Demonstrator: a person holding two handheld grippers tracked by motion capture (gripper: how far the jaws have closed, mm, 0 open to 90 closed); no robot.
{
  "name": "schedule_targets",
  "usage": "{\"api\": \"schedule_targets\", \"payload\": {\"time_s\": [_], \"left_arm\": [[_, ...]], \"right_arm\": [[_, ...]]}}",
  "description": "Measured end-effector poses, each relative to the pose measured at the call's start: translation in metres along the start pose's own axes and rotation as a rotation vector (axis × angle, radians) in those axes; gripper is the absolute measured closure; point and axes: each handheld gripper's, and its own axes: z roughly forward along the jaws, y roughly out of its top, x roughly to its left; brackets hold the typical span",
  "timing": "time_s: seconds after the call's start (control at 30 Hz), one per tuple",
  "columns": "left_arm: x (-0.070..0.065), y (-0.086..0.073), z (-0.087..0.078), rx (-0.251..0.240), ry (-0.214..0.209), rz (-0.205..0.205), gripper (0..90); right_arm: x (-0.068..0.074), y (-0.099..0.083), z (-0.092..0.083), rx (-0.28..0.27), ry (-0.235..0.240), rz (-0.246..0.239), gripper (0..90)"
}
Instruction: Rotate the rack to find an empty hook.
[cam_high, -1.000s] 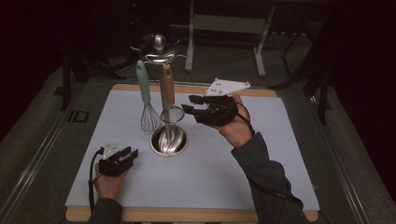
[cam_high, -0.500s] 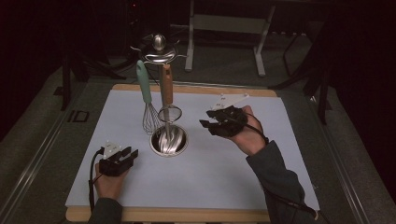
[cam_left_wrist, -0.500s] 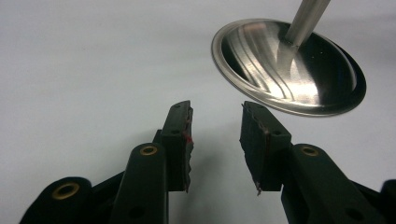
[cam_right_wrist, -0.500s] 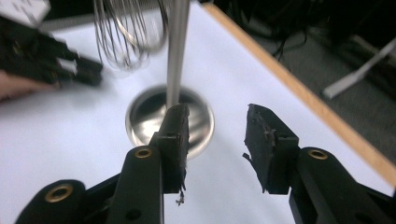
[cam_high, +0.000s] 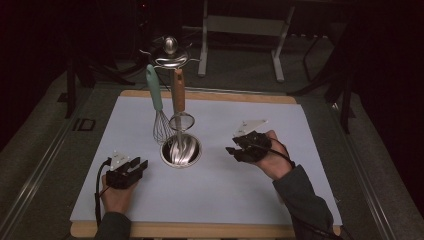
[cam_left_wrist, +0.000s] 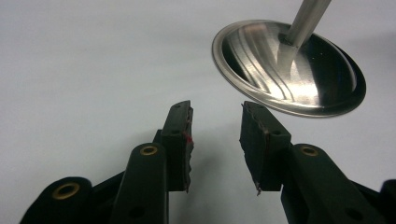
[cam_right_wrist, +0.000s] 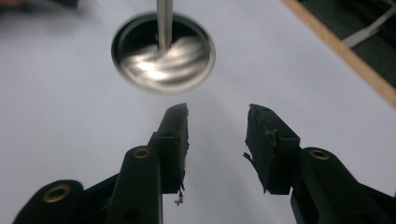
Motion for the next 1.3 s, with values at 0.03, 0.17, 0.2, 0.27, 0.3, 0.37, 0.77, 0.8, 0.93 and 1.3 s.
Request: {"api": "schedule_targets", "payload": {"time_s": [0.03,0.17,0.2,0.27,0.3,0.37,0.77,0.8,0.93,1.3], "left_arm": [[0.000,0.000,0.000,-0.001,0.000,0.000,64.3],[0.000,-0.001,-0.002,-0.016,-0.007,0.001,68.5],[0.001,-0.001,-0.003,-0.022,-0.011,-0.001,70.6],[0.002,-0.001,-0.004,-0.037,-0.025,-0.021,75.3],[0.003,-0.002,-0.005,-0.047,-0.033,-0.033,77.9],[0.004,-0.002,-0.007,-0.067,-0.045,-0.069,81.4],[-0.016,0.021,-0.023,-0.216,-0.083,-0.076,89.9],[-0.018,0.024,-0.025,-0.235,-0.094,-0.083,89.9],[-0.029,0.039,-0.034,-0.313,-0.129,-0.110,90.0],[-0.053,0.101,-0.072,-0.519,-0.185,-0.060,90.0]], "right_arm": [[0.001,-0.005,0.001,0.010,-0.001,0.002,58.2],[0.002,-0.025,0.006,0.040,-0.001,0.023,57.2],[0.003,-0.031,0.007,0.046,-0.001,0.033,56.9],[0.003,-0.042,0.010,0.056,-0.003,0.042,56.6],[0.003,-0.047,0.011,0.062,-0.005,0.051,56.4],[0.003,-0.058,0.013,0.067,-0.009,0.063,56.2],[0.004,-0.106,0.020,0.075,-0.040,0.127,55.5],[0.003,-0.109,0.020,0.073,-0.037,0.136,55.6],[0.001,-0.117,0.021,0.087,-0.037,0.147,55.6],[-0.001,-0.132,0.021,0.102,-0.040,0.182,55.5]]}}
